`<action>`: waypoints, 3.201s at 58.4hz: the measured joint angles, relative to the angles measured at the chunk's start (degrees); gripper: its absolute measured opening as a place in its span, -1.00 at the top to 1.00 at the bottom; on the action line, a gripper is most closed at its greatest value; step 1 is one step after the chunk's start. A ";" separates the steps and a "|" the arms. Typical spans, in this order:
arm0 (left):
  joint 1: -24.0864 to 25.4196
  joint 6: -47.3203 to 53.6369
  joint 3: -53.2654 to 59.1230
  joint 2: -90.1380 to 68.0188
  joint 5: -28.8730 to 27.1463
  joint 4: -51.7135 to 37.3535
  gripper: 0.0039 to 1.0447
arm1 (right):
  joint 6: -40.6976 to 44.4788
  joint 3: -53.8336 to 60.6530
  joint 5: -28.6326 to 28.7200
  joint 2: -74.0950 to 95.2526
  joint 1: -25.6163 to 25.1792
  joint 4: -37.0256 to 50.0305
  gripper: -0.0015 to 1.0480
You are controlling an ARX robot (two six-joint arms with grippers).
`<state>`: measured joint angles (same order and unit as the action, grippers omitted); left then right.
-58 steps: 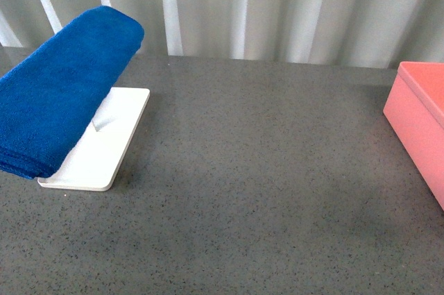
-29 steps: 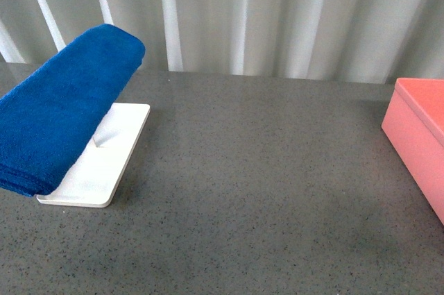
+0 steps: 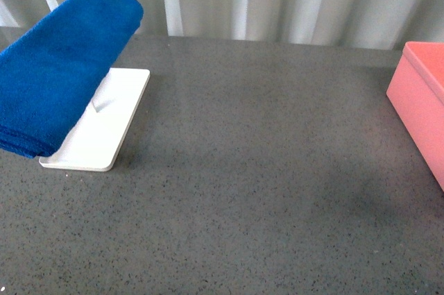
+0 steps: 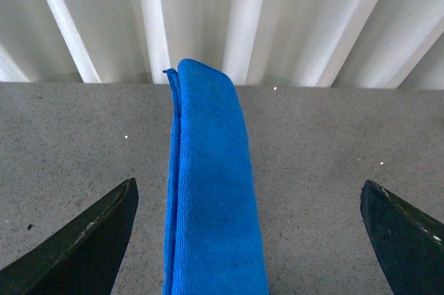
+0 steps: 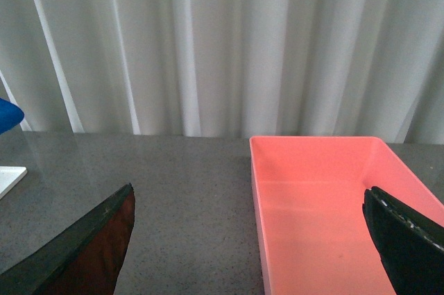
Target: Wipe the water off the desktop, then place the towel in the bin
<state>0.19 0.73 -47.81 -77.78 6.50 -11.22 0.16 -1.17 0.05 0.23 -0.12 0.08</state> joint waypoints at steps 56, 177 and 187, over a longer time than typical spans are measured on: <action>-2.58 11.28 -33.00 -39.21 -8.50 13.75 -0.88 | 0.00 0.00 0.00 0.02 0.00 0.00 -0.86; -21.64 -10.34 -17.94 -21.31 11.47 -3.50 0.93 | -1.49 -14.49 11.85 31.26 -7.58 -4.85 -0.86; -21.66 -10.25 -17.94 -21.31 11.45 -3.50 0.93 | 1.57 -29.81 29.05 58.86 -8.46 0.83 -0.86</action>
<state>-21.47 -9.52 -65.76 -99.09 17.96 -14.72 1.74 -30.98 29.10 59.09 -8.58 0.91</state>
